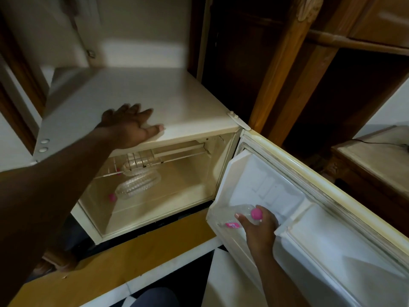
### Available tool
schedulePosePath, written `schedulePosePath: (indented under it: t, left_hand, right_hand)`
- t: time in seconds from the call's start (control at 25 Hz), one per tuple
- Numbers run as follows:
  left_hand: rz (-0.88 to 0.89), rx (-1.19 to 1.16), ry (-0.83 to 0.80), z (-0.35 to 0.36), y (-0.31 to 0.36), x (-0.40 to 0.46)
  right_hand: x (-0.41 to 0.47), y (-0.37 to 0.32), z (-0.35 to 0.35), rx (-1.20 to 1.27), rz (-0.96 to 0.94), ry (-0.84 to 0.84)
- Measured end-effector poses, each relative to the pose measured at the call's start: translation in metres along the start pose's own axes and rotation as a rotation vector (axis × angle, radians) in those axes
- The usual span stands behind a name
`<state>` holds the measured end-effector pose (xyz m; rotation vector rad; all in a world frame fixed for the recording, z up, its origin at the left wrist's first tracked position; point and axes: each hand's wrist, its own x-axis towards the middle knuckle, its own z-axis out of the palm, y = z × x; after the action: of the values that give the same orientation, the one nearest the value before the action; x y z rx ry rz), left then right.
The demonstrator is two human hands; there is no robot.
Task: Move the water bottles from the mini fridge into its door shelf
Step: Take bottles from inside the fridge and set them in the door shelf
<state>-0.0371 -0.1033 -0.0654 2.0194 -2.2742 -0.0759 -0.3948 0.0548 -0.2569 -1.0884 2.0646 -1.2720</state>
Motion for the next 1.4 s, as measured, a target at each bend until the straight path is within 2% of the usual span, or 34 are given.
schedulePosePath:
  t: [0.16,0.32,0.68,0.8,0.88,0.96,1.04,1.16,1.24,1.4]
  left_hand:
    - [-0.008,-0.019,-0.011,-0.001,0.000,-0.001]
    - [-0.014,-0.012,-0.004,-0.001,0.001,0.000]
    - [-0.015,0.005,-0.005,0.001,-0.002,0.003]
    - [-0.011,0.010,-0.005,-0.001,-0.001,0.003]
    - [-0.008,0.008,-0.012,-0.002,-0.001,0.002]
    - [-0.015,-0.006,-0.023,-0.002,-0.001,0.000]
    - [-0.014,-0.016,-0.028,-0.003,0.000,-0.001]
    - [-0.009,-0.025,-0.022,-0.004,0.003,-0.001]
    - [-0.024,-0.020,-0.016,-0.003,0.000,-0.001]
    - [-0.010,-0.024,-0.028,-0.004,0.006,-0.004]
  right_hand:
    - [0.006,-0.020,0.024,-0.163,-0.141,0.004]
    - [0.016,-0.029,0.044,-0.216,-0.164,-0.033]
    - [0.022,-0.045,0.055,-0.266,-0.164,0.007]
    - [0.003,-0.049,0.054,-0.349,-0.156,0.158]
    - [-0.016,-0.056,0.060,-0.244,-0.174,0.276]
    - [-0.039,-0.064,0.073,-0.126,-0.234,0.280]
    - [-0.057,-0.068,0.092,-0.079,-0.342,0.143]
    - [-0.063,-0.070,0.132,-0.138,-0.513,-0.185]
    - [-0.054,-0.076,0.170,-0.280,-0.587,-0.384]
    - [-0.030,-0.083,0.244,-0.616,-0.814,-0.660]
